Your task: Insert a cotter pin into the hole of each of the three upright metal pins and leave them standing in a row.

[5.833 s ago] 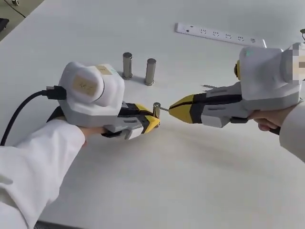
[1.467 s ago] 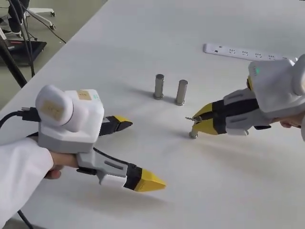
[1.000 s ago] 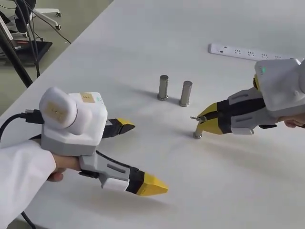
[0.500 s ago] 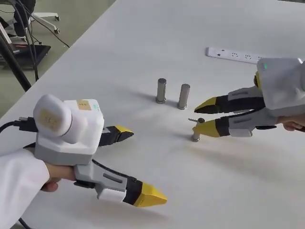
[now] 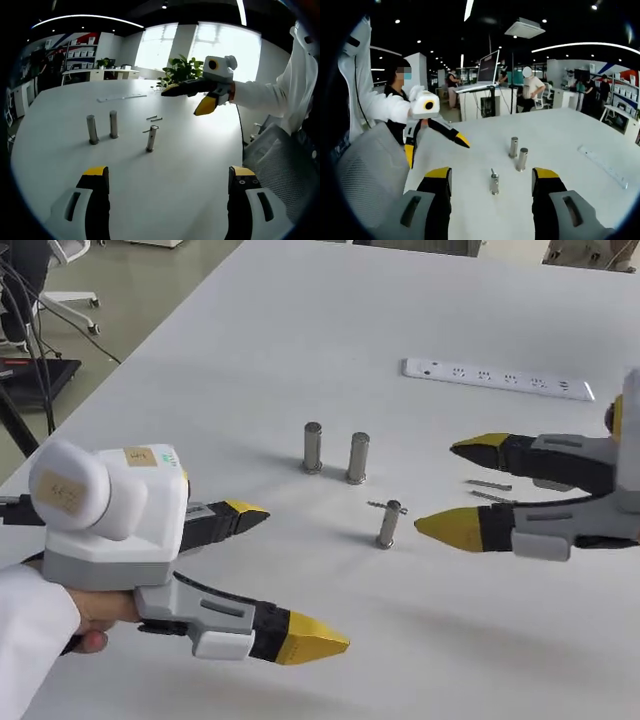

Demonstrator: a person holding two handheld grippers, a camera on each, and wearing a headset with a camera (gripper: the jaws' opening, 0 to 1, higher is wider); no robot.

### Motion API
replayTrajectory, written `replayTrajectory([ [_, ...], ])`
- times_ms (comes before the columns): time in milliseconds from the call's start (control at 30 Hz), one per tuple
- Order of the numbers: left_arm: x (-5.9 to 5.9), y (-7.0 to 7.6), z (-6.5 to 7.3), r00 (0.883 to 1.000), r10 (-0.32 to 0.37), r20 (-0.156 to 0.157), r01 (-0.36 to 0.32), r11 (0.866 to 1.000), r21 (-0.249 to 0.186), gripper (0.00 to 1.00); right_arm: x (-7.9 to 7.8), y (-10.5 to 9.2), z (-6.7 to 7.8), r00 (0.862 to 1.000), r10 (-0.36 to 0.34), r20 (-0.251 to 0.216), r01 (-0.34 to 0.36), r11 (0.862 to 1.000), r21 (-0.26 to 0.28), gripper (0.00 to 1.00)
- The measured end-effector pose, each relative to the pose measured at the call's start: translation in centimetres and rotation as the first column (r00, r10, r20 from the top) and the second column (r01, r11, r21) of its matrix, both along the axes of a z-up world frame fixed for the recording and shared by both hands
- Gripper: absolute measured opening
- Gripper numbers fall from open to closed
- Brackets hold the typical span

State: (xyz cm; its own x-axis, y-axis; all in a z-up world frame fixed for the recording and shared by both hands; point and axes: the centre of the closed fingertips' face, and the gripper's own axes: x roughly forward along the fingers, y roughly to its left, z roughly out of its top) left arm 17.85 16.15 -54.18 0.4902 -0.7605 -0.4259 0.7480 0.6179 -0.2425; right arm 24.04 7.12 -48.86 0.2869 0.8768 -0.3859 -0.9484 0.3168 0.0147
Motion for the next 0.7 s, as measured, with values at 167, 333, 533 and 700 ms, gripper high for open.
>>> replayTrajectory([
  [167,-0.2,0.0,0.7,1.000,0.006,0.010,-0.006,1.000,-0.021,0.99,-0.8,-2.6,0.6,0.993,-0.121,-0.001,0.121,0.993,0.006,0.78],
  [333,-1.1,-0.2,0.6,1.000,-0.001,0.002,0.001,1.000,-0.023,0.99,-2.3,-4.9,0.0,0.982,-0.187,-0.038,0.188,0.982,0.006,0.78],
  [533,-1.7,0.0,0.2,1.000,0.010,-0.016,-0.011,0.999,-0.030,0.99,-3.1,-6.9,-0.9,0.962,-0.264,-0.063,0.265,0.964,-0.002,0.92],
  [700,-1.5,0.4,0.3,0.999,0.031,-0.014,-0.032,0.999,-0.038,0.99,-3.3,-7.3,-0.8,0.953,-0.292,-0.075,0.294,0.956,0.010,0.98],
])
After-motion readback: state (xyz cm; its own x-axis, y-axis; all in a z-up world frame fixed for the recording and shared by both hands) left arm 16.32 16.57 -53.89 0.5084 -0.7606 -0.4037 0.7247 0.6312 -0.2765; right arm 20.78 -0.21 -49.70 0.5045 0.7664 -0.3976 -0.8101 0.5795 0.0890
